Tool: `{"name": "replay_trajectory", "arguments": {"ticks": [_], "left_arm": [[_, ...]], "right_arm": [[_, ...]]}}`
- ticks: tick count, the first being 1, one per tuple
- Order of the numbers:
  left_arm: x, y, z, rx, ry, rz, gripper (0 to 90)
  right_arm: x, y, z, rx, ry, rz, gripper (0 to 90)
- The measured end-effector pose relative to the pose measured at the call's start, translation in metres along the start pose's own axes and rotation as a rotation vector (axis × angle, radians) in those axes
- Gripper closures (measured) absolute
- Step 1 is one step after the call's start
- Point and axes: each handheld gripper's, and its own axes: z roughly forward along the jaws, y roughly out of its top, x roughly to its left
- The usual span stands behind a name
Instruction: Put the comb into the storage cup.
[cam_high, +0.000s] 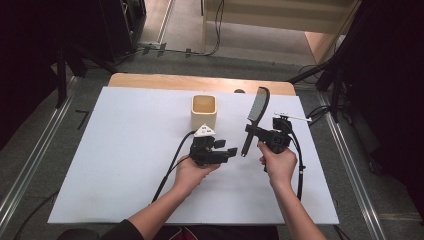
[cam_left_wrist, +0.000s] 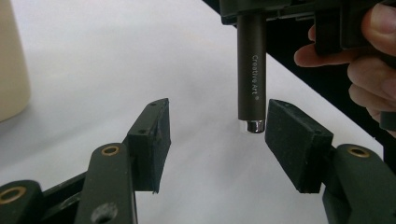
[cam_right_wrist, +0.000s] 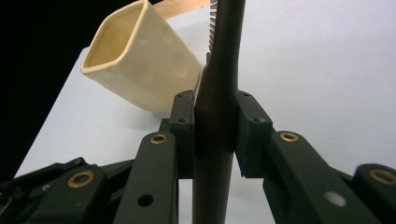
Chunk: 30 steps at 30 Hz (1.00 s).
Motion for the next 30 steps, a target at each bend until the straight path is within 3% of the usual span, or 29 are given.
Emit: {"name": "replay_trajectory", "arguments": {"ticks": [3, 6, 10, 15, 30], "left_arm": [[0.003, 0.001, -0.004, 0.031, -0.009, -0.002, 41.3], [0.004, 0.002, -0.009, 0.083, -0.006, 0.026, 40.6], [0.005, 0.002, -0.014, 0.153, -0.018, 0.032, 40.5], [0.009, 0.001, -0.021, 0.176, -0.039, 0.027, 39.3], [0.016, -0.005, -0.038, 0.279, -0.074, 0.080, 36.8]], "right_arm": [[0.001, -0.001, 0.000, -0.001, -0.004, -0.010, 70.0], [0.003, -0.001, 0.001, -0.001, -0.008, -0.022, 70.0], [0.004, -0.002, 0.001, -0.001, -0.011, -0.033, 70.0], [0.006, -0.002, 0.001, -0.007, -0.016, -0.046, 70.0], [0.010, -0.004, 0.000, -0.019, -0.019, -0.076, 70.0]]}}
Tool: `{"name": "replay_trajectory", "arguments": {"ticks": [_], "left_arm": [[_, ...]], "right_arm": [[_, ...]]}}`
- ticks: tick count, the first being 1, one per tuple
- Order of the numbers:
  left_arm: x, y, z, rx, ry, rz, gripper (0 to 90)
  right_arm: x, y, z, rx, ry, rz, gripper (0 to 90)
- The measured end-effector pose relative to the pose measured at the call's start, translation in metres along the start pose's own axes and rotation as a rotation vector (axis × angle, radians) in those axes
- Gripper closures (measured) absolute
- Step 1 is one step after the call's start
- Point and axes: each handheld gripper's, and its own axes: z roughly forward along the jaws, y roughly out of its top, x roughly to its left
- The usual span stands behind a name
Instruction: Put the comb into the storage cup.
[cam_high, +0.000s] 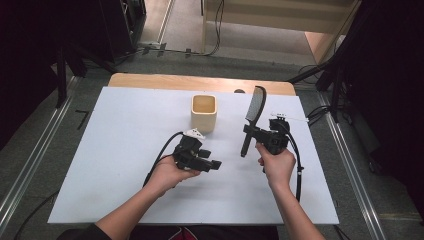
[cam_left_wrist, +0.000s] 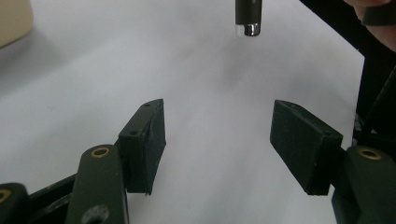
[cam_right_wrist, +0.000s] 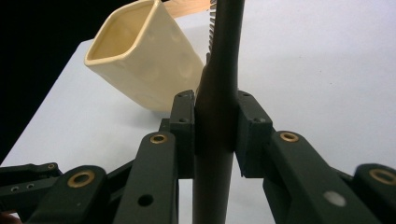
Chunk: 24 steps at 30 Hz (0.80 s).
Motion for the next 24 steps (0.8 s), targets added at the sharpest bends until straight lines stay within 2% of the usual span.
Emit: {"name": "replay_trajectory", "arguments": {"ticks": [2, 13, 24], "left_arm": [[0.000, -0.002, -0.002, 0.005, 0.014, 0.023, 36.8], [0.001, -0.013, -0.020, 0.031, -0.009, 0.105, 36.8], [0.010, -0.028, -0.039, 0.069, 0.003, 0.132, 36.5]], "right_arm": [[0.001, 0.000, 0.000, 0.000, 0.002, -0.003, 70.0], [0.005, -0.001, -0.001, -0.002, 0.024, -0.019, 70.0], [0.007, -0.002, -0.001, -0.007, 0.037, -0.028, 70.0]]}}
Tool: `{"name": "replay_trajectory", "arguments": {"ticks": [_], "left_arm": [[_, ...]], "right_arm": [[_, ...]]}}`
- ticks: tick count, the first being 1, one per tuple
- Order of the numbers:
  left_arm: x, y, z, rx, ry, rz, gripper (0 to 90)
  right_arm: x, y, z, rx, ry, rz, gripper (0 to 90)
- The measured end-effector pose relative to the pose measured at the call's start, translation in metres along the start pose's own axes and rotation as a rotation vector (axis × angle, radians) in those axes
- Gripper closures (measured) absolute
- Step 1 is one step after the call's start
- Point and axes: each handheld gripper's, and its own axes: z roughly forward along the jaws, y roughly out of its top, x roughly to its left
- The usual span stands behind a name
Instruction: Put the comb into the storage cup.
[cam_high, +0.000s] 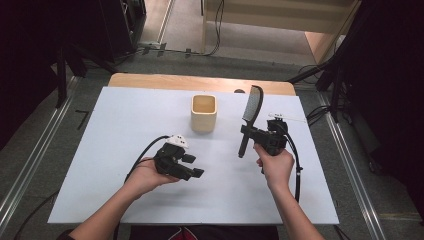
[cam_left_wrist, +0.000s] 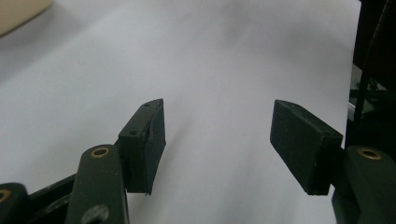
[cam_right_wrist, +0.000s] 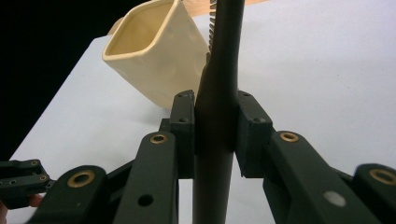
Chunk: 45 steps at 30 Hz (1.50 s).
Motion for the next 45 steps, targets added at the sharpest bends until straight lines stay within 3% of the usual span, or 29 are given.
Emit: {"name": "replay_trajectory", "arguments": {"ticks": [2, 11, 22, 35, 45], "left_arm": [[0.001, -0.003, -0.002, 0.017, 0.008, 0.017, 35.3], [0.003, -0.011, -0.009, 0.021, 0.012, 0.008, 35.2], [0.007, -0.020, -0.023, 0.023, 0.036, -0.024, 35.2], [0.013, -0.036, -0.042, 0.010, 0.075, -0.081, 35.1], [0.014, -0.048, -0.050, 0.003, 0.097, -0.117, 35.1]], "right_arm": [[0.000, 0.000, 0.000, 0.005, 0.008, 0.012, 70.0], [0.002, 0.000, -0.001, 0.002, 0.007, -0.003, 70.0], [0.006, 0.000, -0.005, -0.044, 0.023, -0.046, 70.0], [0.011, 0.000, -0.006, -0.073, 0.029, -0.064, 70.0], [0.014, 0.002, -0.002, -0.074, 0.097, -0.045, 70.0]]}}
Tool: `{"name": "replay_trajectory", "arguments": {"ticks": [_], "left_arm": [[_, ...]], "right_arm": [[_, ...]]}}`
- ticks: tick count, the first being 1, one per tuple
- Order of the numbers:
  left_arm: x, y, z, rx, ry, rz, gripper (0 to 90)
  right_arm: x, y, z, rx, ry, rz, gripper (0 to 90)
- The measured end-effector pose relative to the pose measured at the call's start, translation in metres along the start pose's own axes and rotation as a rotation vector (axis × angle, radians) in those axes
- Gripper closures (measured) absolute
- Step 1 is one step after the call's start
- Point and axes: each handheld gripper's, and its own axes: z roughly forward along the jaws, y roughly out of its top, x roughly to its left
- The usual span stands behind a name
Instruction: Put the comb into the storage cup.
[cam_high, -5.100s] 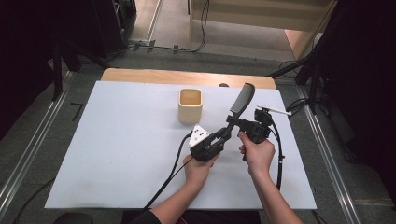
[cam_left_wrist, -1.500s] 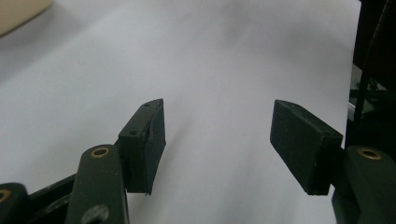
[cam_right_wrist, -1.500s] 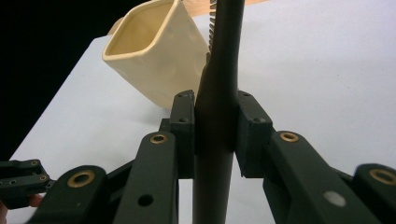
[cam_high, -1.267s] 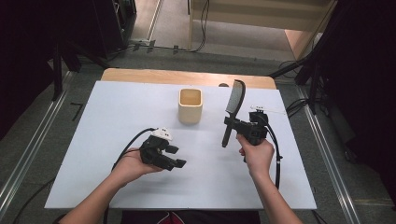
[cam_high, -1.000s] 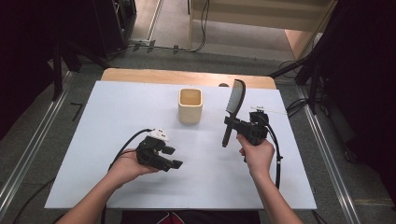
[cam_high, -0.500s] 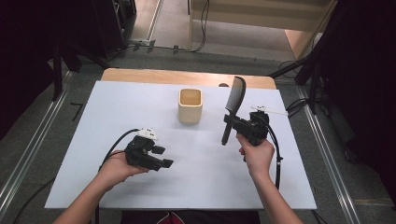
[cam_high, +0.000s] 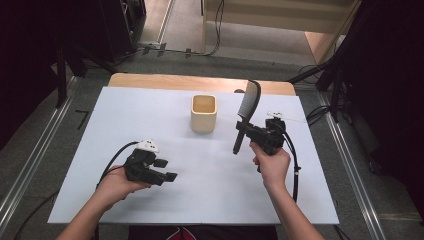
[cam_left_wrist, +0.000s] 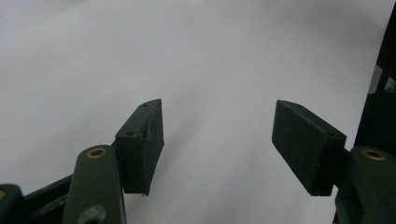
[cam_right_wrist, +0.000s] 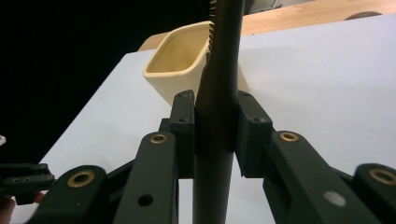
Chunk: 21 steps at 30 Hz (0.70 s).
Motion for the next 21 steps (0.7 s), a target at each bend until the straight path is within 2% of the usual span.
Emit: {"name": "replay_trajectory", "arguments": {"ticks": [7, 13, 18, 21], "left_arm": [[0.002, -0.008, -0.007, -0.014, 0.013, -0.021, 35.1], [0.003, -0.014, -0.012, -0.018, 0.025, -0.038, 35.1], [0.005, -0.019, -0.015, -0.018, 0.036, -0.052, 35.1], [0.005, -0.020, -0.016, -0.020, 0.042, -0.058, 35.0]], "right_arm": [[0.003, 0.002, 0.004, -0.002, 0.039, -0.001, 70.0], [0.005, 0.004, 0.006, -0.018, 0.044, -0.013, 70.0], [0.010, 0.007, 0.008, -0.046, 0.025, -0.026, 70.0], [0.014, 0.008, 0.008, -0.068, 0.010, -0.052, 70.0]]}}
